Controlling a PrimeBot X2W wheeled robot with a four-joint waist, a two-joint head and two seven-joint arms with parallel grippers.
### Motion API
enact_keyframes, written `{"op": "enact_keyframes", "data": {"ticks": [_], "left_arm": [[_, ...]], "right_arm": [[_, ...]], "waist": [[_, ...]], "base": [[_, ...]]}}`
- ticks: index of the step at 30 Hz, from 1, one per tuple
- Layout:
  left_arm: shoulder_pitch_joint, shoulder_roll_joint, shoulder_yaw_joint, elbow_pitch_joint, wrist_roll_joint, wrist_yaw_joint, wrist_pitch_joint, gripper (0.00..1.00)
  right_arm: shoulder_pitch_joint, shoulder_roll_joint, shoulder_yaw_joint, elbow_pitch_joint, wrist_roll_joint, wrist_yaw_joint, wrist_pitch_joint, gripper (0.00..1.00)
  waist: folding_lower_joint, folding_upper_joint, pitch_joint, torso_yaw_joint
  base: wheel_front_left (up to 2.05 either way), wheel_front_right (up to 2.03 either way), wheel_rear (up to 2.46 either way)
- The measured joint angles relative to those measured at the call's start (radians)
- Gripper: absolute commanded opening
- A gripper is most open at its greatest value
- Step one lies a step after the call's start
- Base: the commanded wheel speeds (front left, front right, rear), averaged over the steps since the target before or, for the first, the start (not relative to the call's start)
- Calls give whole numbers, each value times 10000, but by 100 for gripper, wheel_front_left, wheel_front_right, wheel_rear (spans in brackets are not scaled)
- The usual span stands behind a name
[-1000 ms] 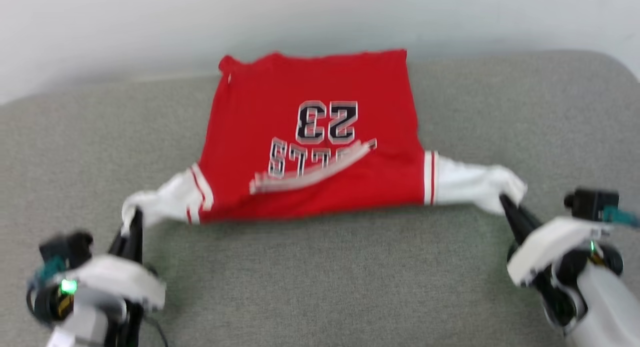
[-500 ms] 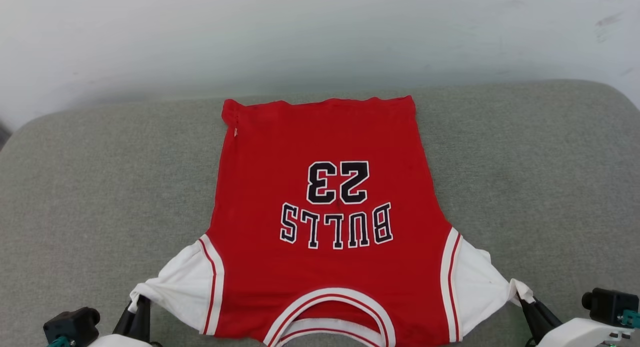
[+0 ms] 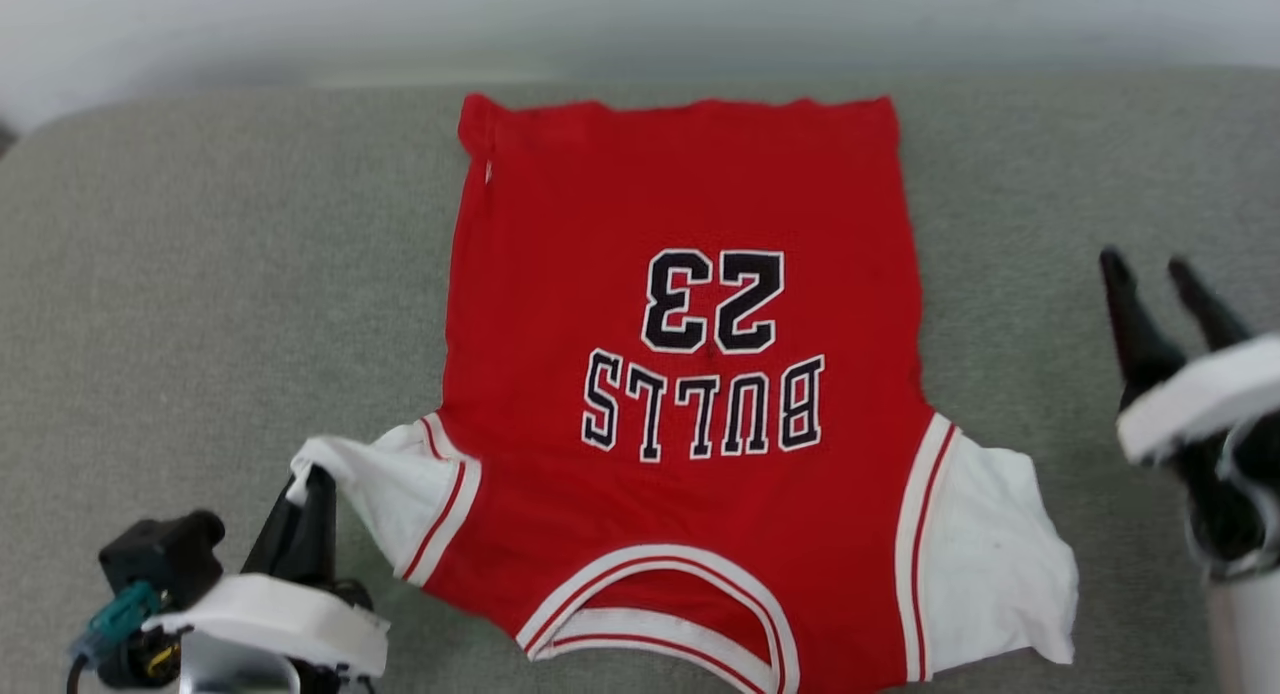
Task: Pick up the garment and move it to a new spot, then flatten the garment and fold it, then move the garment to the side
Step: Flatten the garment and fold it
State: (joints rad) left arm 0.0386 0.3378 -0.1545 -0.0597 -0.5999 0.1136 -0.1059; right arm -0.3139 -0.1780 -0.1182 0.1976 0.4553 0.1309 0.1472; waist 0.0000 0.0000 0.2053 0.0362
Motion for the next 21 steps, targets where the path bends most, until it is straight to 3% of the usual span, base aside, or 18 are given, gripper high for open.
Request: {"op": "enact_keyframes", "data": {"ticks": [5, 11, 16, 21], "left_arm": [[-815, -163, -290, -353, 257, -159, -299, 0], [-1710, -462, -721, -451, 485, -489, -731, 0], [-2273, -721, -1032, -295, 527, -784, -959, 0], [-2727, -901, -1260, -270, 654, -1001, -1147, 0]], "right_arm": [[-2689, -625, -56, 1442, 31, 0, 1185, 100], [-5420, -1534, 94, 3287, -431, -2, 4082, 100], [-7360, -1634, -21, 4257, -1195, 0, 5800, 100], [-8407, -1365, -282, 4928, -1941, 0, 6339, 100]], "waist": [[1, 0, 893, 384], [2, 0, 1832, 1121], [3, 0, 2610, 1720], [2, 0, 3336, 2266]], "base": [[0, 0, 0], [0, 0, 0], [0, 0, 0], [0, 0, 0]]}}
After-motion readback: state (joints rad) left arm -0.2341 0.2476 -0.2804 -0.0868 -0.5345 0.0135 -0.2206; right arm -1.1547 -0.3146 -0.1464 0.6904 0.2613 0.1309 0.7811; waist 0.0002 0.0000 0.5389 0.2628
